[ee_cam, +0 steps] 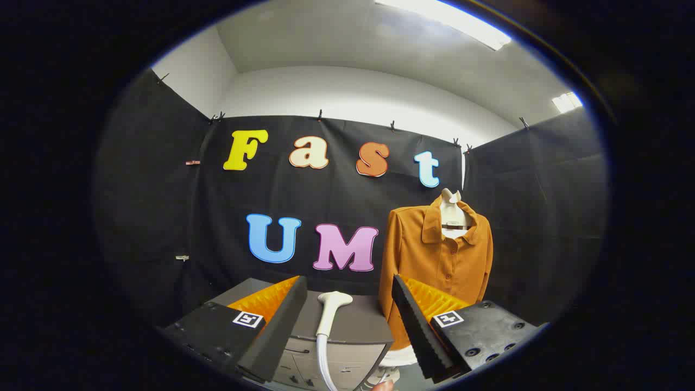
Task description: Iron the clothes twice with a garment steamer, once on the left side and once on the right side.
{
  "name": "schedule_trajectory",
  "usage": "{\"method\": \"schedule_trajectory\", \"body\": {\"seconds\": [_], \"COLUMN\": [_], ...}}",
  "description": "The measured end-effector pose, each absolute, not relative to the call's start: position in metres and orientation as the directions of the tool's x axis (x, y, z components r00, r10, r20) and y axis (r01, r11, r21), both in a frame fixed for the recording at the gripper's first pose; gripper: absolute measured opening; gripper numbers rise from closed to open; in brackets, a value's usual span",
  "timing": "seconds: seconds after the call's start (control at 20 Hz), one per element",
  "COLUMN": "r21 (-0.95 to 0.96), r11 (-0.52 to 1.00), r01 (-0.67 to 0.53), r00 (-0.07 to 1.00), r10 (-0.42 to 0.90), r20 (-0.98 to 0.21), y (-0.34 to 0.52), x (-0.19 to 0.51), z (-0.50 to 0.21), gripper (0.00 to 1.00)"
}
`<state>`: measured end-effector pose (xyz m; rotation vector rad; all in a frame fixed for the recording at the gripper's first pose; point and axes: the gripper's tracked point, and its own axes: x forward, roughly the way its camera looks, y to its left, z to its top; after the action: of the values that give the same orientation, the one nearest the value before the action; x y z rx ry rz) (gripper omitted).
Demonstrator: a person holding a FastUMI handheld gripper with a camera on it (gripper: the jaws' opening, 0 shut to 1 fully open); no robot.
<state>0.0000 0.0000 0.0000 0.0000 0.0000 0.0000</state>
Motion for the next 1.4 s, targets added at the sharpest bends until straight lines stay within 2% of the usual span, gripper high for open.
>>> {"method": "schedule_trajectory", "body": {"seconds": [0.95,1.1,1.4], "r21": [0.023,0.032,0.068], "r11": [0.999,0.999,0.998], "r01": [0.032,0.010,-0.010], "r00": [0.999,0.998,0.967], "r10": [-0.031,-0.008,0.027], "r20": [-0.018,-0.065,-0.254], "y": [0.003,0.012,0.029], "x": [-0.003,0.008,0.062], "z": [0.000,-0.015,-0.073], "gripper": [0.97,0.97,0.98]}}
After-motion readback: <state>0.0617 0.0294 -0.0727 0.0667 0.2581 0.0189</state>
